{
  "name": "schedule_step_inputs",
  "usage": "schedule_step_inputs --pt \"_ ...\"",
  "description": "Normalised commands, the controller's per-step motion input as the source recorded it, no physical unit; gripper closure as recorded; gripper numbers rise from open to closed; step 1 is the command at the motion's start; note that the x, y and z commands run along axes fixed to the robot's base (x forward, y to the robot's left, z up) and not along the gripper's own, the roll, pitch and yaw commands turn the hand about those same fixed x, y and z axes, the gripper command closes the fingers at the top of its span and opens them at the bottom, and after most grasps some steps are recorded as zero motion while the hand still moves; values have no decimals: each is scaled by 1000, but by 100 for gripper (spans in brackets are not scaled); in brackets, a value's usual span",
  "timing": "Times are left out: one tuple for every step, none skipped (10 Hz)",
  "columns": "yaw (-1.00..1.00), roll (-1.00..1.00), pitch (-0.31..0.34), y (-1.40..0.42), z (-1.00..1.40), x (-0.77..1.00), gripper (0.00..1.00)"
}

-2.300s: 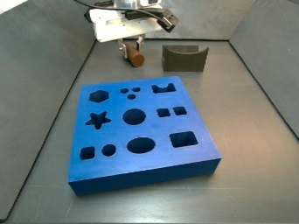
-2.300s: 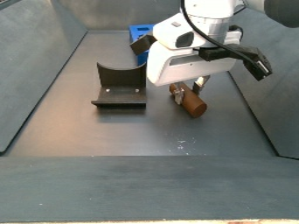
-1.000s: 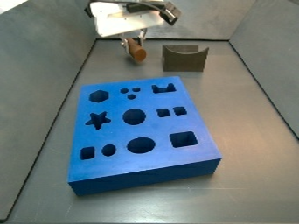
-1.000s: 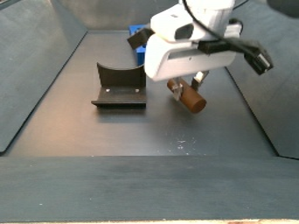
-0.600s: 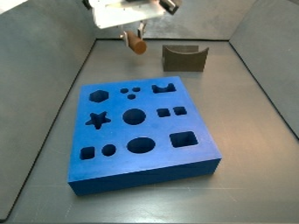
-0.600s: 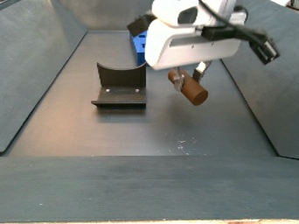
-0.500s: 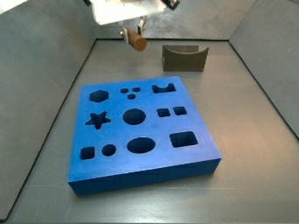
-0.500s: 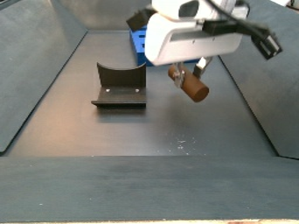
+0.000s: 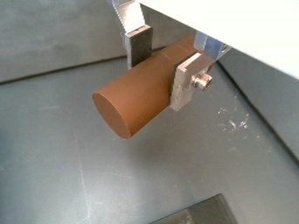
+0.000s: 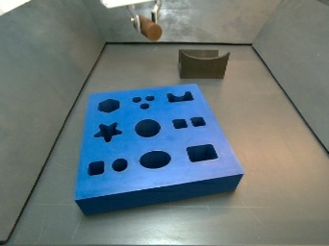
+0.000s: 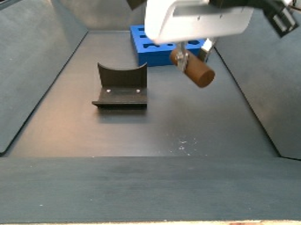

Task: Pick up the round object. Move up. Place the round object on the fixture. Regrasp the round object. Move to above the board. Insert the round object.
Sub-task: Place the round object on the fixture.

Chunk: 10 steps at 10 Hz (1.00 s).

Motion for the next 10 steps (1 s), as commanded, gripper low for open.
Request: schedule_step_inputs --pt "12 214 134 3 1000 -30 100" --pt "30 222 139 -2 900 -27 100" --pt "37 221 139 -4 817 -23 100" --pt "44 226 155 -1 602 -16 100" --pt "47 231 160 0 515 -10 100" --pt "50 212 171 -1 342 -3 100" --pt "44 181 171 1 206 -3 100" --pt "-1000 159 154 -226 -13 1000 100" --pt "-1000 152 157 -225 -28 1000 100" --pt "-1000 153 182 -184 -30 1000 100"
